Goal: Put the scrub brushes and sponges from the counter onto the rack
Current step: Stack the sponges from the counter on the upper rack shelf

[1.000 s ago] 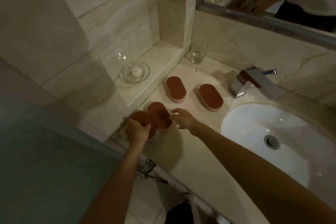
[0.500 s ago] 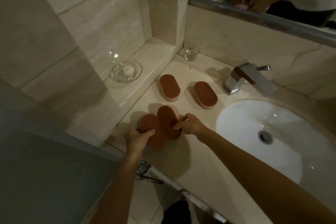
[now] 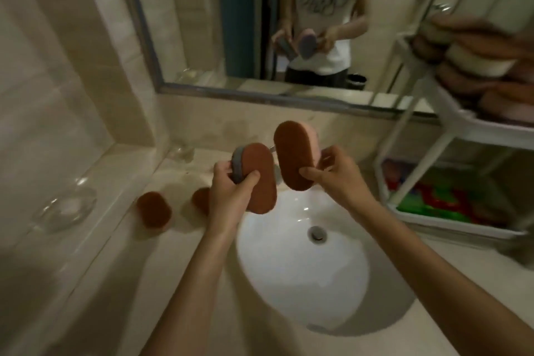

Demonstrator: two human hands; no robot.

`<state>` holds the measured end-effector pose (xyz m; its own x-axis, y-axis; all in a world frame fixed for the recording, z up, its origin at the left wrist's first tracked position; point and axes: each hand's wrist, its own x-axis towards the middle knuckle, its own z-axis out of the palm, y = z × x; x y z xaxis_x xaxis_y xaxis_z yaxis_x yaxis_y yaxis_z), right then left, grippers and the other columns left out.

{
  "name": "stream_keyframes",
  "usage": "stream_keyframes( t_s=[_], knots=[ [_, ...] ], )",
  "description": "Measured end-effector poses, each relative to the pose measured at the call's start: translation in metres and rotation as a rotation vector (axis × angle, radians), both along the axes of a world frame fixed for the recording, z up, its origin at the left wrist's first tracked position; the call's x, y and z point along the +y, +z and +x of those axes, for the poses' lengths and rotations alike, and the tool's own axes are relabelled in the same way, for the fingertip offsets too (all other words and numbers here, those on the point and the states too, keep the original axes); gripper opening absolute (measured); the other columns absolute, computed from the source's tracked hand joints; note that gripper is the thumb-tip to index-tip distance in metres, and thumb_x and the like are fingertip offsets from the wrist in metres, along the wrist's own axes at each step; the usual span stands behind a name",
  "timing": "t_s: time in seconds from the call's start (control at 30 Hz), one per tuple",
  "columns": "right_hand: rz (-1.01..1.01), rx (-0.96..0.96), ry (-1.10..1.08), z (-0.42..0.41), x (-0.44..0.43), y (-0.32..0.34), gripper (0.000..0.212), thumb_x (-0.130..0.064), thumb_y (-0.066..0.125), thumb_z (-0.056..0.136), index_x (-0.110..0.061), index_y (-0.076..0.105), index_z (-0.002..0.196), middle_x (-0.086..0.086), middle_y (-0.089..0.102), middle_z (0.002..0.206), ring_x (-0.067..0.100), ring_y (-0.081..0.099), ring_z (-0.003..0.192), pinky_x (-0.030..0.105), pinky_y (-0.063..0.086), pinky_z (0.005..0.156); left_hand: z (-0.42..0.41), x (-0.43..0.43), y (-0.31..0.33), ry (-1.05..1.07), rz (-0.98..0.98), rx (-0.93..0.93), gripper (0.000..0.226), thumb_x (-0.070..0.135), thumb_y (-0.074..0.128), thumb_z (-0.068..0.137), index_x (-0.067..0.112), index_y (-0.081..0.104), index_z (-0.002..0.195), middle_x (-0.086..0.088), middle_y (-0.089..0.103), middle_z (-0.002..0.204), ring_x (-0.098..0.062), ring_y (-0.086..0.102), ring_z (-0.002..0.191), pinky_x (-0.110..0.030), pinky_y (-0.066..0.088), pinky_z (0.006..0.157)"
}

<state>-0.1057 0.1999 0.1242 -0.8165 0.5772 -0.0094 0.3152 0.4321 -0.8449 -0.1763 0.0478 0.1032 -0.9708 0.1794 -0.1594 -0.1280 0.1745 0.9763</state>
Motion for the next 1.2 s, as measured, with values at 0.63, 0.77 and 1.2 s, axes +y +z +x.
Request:
stream_keyframes(
  t_s=[0.63, 0.77, 1.2],
  knots=[
    [-0.129, 0.469, -0.367, 0.150, 0.272, 0.164, 0.033, -0.023, 0.062, 0.088, -0.015, 0.042, 0.112, 0.009, 0.058, 0.111, 0.021, 0.062, 0.088, 0.023, 0.047, 0.055, 0.101, 0.308, 0.171, -0.438, 0.049, 0.428, 0.055, 0.035, 0.037, 0.099, 0.017, 0.022, 0.148, -0.003, 0.043, 0.143, -0.026, 0.045, 0.131, -0.040, 0.041, 0.107],
    [-0.175, 0.369, -0.405, 0.149, 0.332, 0.168, 0.036, -0.023, 0.054, 0.092, -0.011, 0.043, 0.124, 0.002, 0.055, 0.091, 0.013, 0.054, 0.072, 0.023, 0.043, 0.054, 0.091, 0.363, 0.186, -0.458, -0.040, 0.424, 0.052, 0.032, 0.034, 0.100, 0.015, 0.023, 0.147, -0.009, 0.039, 0.148, -0.028, 0.043, 0.132, -0.042, 0.040, 0.107],
    [-0.206, 0.096, -0.399, 0.120, 0.392, 0.149, 0.014, -0.026, 0.049, 0.092, -0.013, 0.051, 0.097, 0.003, 0.047, 0.074, 0.016, 0.045, 0.064, 0.024, 0.040, 0.052, 0.058, 0.426, 0.177, -0.387, -0.015, 0.218, 0.043, 0.028, 0.036, 0.099, 0.009, 0.038, 0.138, -0.011, 0.048, 0.136, -0.027, 0.047, 0.125, -0.039, 0.040, 0.102]
  ],
)
